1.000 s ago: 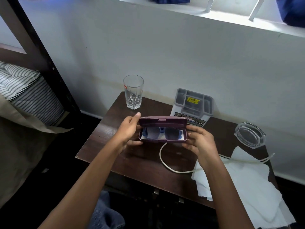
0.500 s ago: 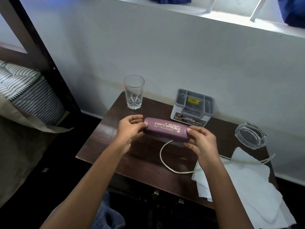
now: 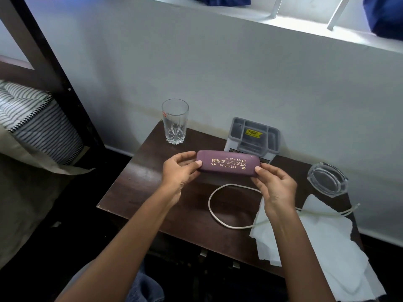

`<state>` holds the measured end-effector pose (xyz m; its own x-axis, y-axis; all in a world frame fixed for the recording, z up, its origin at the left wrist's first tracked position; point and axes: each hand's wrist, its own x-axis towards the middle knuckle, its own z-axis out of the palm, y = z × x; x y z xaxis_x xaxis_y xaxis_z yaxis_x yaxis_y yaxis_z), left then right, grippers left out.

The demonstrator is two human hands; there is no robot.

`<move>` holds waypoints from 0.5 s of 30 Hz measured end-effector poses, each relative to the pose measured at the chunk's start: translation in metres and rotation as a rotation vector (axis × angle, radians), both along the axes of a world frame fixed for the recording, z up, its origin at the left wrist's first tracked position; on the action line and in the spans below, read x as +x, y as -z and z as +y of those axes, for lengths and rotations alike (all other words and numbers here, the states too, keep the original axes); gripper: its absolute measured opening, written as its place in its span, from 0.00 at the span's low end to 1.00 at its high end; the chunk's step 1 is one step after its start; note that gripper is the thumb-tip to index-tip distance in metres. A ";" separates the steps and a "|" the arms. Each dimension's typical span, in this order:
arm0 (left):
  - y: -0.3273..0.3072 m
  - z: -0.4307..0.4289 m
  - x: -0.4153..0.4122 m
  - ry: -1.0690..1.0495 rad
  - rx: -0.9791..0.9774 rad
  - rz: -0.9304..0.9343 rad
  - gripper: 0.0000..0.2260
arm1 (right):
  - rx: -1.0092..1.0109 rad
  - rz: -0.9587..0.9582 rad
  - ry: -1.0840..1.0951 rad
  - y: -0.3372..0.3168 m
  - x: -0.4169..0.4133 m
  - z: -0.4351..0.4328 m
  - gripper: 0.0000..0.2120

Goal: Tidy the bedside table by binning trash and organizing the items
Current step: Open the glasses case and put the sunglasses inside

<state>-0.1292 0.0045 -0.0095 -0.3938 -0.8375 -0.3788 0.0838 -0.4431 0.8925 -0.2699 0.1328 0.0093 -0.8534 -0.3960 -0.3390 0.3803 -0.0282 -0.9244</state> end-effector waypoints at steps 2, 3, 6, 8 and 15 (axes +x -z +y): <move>0.005 0.005 -0.008 0.008 -0.095 -0.051 0.12 | 0.046 0.087 0.020 0.003 -0.004 0.002 0.06; 0.009 0.007 -0.013 0.023 -0.183 -0.113 0.12 | 0.079 0.120 0.027 0.006 -0.007 0.003 0.04; 0.017 0.013 -0.025 0.134 -0.437 -0.285 0.14 | 0.236 0.230 -0.005 0.013 -0.017 0.009 0.12; 0.025 0.018 -0.031 0.221 -0.483 -0.348 0.19 | 0.365 0.297 -0.070 0.016 -0.020 0.012 0.15; 0.036 0.026 -0.049 0.388 -0.523 -0.591 0.22 | 0.706 0.378 -0.269 0.044 -0.030 0.016 0.30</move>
<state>-0.1777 0.0301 -0.0454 -0.5475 -0.8085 -0.2158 -0.5281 0.1338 0.8386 -0.3001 0.1493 -0.0346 -0.8659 -0.4049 -0.2938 -0.0475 0.6512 -0.7574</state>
